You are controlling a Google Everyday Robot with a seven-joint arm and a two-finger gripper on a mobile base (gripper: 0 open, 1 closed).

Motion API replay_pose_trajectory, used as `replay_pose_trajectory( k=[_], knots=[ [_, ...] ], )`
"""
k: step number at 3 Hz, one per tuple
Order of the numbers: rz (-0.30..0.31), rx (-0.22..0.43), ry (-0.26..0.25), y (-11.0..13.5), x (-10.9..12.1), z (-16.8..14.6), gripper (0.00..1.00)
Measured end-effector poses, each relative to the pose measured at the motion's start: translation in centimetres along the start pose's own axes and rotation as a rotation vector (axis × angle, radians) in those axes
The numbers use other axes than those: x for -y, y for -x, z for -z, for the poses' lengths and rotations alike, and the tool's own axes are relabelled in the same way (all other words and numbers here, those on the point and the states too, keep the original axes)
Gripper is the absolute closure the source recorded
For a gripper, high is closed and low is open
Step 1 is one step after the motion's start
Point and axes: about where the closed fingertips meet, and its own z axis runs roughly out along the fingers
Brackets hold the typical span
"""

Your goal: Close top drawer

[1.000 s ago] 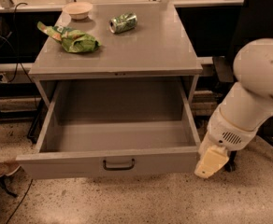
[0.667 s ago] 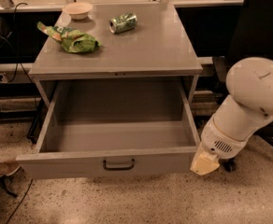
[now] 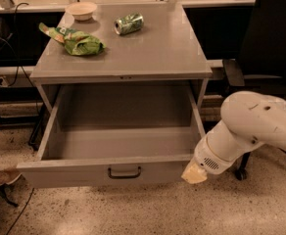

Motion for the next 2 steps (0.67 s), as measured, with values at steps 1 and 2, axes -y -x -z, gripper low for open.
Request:
replay_pose_trajectory(
  k=[1, 2],
  knots=[
    [-0.012, 0.090, -0.082, 2.32, 2.49, -3.28, 1.00],
    [-0.012, 0.090, -0.082, 2.32, 2.49, -3.28, 1.00]
  ],
)
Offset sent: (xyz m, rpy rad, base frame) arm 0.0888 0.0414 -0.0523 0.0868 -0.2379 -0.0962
